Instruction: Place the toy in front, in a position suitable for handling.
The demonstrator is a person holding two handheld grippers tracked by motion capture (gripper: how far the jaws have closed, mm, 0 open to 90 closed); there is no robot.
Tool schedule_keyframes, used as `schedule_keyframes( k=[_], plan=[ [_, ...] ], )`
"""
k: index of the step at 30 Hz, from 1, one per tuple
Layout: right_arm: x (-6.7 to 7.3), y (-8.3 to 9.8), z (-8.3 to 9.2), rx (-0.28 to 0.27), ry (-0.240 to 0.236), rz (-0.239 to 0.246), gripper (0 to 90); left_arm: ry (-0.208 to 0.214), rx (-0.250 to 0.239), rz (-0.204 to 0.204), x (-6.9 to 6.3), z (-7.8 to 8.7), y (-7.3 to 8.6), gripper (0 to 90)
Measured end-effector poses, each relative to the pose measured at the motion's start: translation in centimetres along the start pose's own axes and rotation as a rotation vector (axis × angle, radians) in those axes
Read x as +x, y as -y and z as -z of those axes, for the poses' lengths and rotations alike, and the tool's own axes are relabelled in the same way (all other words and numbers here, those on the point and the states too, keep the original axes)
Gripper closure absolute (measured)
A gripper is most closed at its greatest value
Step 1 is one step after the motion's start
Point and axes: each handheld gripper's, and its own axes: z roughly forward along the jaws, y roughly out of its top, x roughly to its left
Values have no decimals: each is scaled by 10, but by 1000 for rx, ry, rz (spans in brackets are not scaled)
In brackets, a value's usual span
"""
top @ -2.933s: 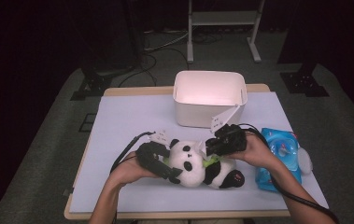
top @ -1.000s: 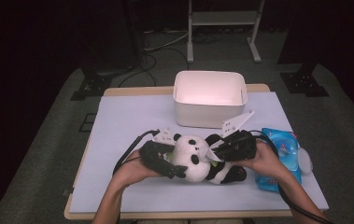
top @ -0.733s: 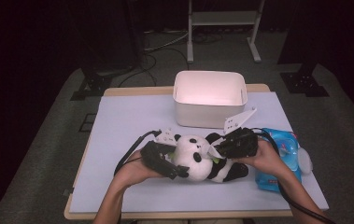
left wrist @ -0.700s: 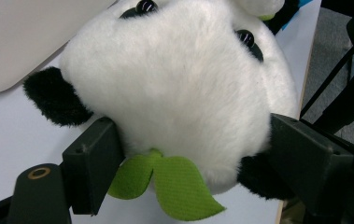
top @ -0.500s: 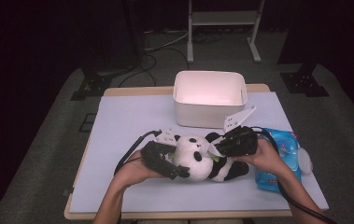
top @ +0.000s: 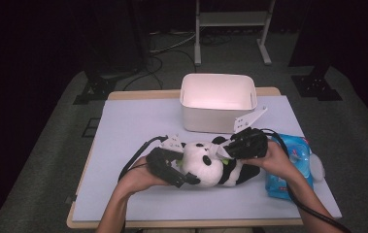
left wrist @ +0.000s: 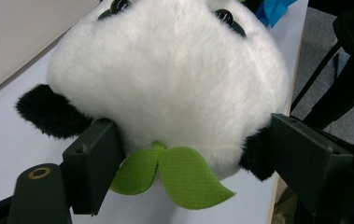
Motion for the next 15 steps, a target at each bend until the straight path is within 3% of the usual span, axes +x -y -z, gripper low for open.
schedule_keyframes(
  k=[7,10,15],
  plan=[
    [-3,0,2,-2,18,-6,846,25,2,-22,-2,0,0,197],
    [-2,0,3,-5,21,-12,845,13,15,-17,-1,-2,1,200],
    [7,-6,1,16,56,29,843,-12,23,-9,-2,-1,2,222]
  ],
)
